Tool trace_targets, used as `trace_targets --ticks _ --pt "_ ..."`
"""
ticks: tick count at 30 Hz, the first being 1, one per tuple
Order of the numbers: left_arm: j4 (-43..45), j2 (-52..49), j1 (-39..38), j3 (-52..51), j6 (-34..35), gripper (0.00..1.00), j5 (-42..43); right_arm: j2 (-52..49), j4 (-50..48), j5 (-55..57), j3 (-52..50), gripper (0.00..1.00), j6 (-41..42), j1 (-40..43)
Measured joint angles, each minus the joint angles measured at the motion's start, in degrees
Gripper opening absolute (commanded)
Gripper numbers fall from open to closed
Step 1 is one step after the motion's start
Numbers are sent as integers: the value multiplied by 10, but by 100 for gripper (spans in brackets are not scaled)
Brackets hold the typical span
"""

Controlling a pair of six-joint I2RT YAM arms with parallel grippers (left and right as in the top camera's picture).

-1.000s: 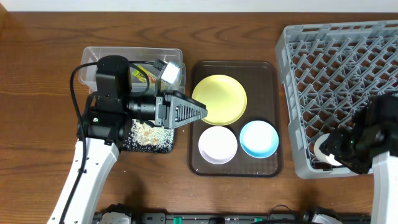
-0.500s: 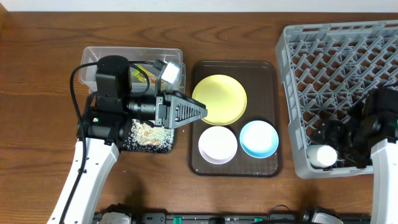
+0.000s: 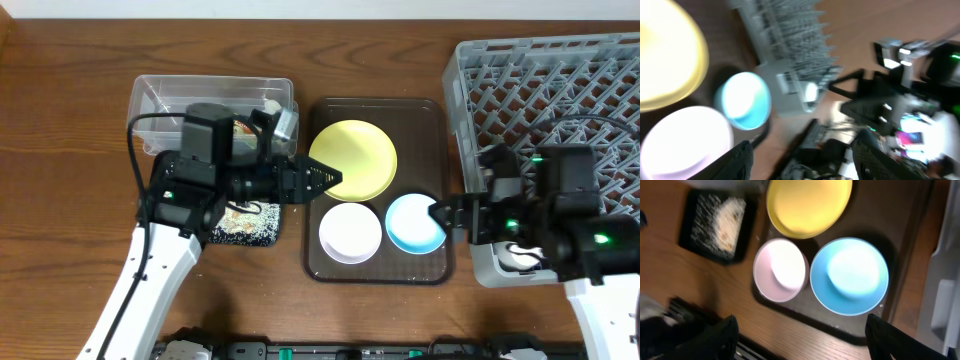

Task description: Sort waste into correct bins and load items into the dishwasher rack

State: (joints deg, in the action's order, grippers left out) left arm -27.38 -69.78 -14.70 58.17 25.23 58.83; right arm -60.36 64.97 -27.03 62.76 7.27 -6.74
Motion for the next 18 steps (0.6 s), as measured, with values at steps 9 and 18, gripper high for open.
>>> trace_targets --ticks 9,18 --pt "-33 0 -23 0 -13 63 -99 -49 0 170 0 79 96 -76" --pt "-87 0 -41 0 -28 61 -154 -116 2 204 0 77 120 -76"
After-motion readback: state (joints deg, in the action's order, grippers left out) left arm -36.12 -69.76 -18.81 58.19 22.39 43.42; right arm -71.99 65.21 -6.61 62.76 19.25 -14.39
